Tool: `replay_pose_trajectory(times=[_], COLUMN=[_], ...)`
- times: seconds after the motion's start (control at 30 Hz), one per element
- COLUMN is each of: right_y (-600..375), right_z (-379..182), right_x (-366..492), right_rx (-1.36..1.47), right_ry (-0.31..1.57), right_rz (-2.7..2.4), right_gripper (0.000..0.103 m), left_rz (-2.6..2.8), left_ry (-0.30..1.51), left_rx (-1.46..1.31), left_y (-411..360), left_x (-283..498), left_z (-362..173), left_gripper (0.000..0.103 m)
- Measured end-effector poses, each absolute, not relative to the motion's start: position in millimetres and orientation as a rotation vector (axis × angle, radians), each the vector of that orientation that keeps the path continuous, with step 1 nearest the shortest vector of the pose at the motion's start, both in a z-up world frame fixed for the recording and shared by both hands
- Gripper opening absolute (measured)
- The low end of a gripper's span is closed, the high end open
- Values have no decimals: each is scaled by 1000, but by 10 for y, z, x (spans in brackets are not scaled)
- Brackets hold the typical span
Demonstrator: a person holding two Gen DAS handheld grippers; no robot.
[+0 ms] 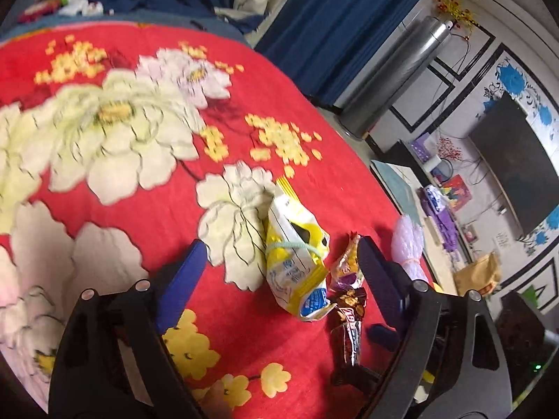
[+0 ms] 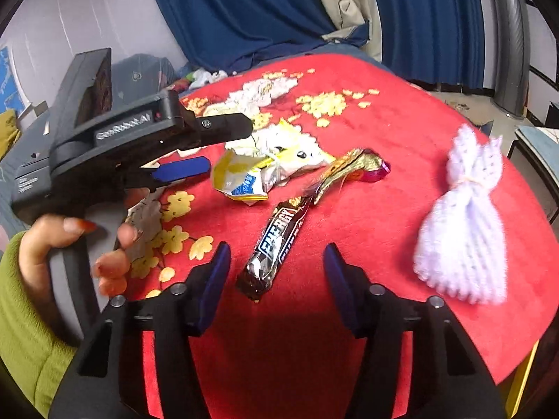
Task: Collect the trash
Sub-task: 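Grasp the yellow snack bag with the left gripper while the right grasps a dark candy wrapper, then carry the yellow bag and dark wrapper over the bin with both grippers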
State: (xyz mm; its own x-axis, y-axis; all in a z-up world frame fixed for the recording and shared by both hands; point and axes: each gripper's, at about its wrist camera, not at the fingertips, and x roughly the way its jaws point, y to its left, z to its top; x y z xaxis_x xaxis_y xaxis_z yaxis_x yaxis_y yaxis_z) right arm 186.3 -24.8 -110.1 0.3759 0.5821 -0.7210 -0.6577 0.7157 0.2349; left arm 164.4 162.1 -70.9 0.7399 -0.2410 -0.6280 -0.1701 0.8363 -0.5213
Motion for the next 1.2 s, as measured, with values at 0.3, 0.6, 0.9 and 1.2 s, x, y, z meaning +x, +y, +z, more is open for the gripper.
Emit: replay_pose_trajectory(times=[0.3,0.6,0.9,1.2], right_y=[-392,-665,-1107,-1626], right_z=[-1211,-1031,-757,-450], right_x=[1736,1556,1539,1599], right_rx=[-89,-48,14,37], right_ry=[893,860,794,703], right_rz=[816,814,774,686], right_gripper=[17,17,17,17], left_rz=[-67,-72,-67,-177], left_ry=[798,836,701,623], left_rx=[-589,-570,-471,-367], left_y=[1496,1407,1234,680], left_x=[1695,1703,1556,1516], left_z=[-828,-869,-423,-63], left_gripper=[68,30,24,24])
